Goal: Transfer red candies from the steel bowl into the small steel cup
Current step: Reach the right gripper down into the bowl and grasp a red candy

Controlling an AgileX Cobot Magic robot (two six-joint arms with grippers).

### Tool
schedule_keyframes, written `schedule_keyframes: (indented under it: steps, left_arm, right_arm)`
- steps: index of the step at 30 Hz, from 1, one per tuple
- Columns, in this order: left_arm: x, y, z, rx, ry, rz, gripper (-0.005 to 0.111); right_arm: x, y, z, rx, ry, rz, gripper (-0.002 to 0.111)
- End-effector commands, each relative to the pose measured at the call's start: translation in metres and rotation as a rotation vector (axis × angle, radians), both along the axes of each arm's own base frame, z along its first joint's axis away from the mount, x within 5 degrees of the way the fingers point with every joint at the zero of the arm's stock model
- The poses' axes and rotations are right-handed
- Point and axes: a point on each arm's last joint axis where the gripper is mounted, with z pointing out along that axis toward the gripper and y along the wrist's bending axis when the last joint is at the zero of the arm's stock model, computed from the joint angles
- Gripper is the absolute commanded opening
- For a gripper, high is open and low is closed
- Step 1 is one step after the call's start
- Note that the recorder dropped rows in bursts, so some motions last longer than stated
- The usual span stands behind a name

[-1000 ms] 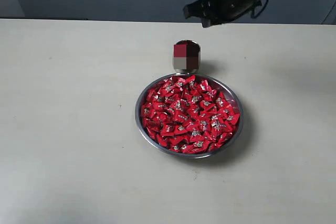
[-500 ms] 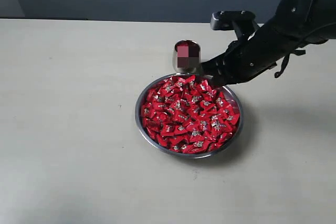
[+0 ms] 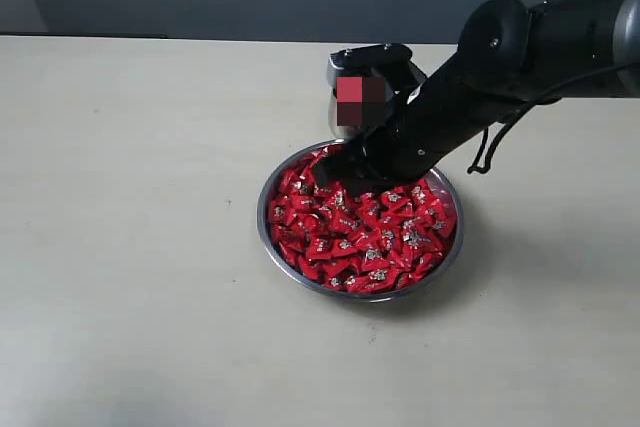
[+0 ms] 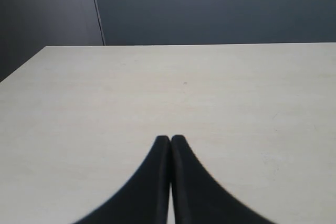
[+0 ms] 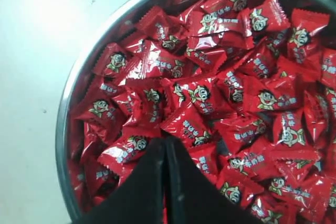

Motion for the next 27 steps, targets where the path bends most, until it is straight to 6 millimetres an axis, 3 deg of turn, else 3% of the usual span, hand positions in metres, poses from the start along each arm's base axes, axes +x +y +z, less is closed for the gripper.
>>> schedule_keyframes:
  steps: [1,11,21,27]
  left_arm:
    - [0.000,0.000,-0.001,-0.001,-0.003,0.001,0.000]
    - [0.000,0.000,-0.001,-0.001,-0.003,0.001,0.000]
    - [0.000,0.000,-0.001,-0.001,-0.003,0.001,0.000]
    - [0.000,0.000,-0.001,-0.001,-0.003,0.001,0.000]
  right_arm:
    - [0.000,-0.002,0.002,-0.018,-0.049,0.043,-0.001]
    - [0.016,0.010,0.006,-0.074,-0.055,0.139,-0.001]
    - [0.045,0.028,-0.015,-0.231,0.006,0.269,-0.001]
    - [0.045,0.038,-0.024,-0.230,0.016,0.280,-0.001]
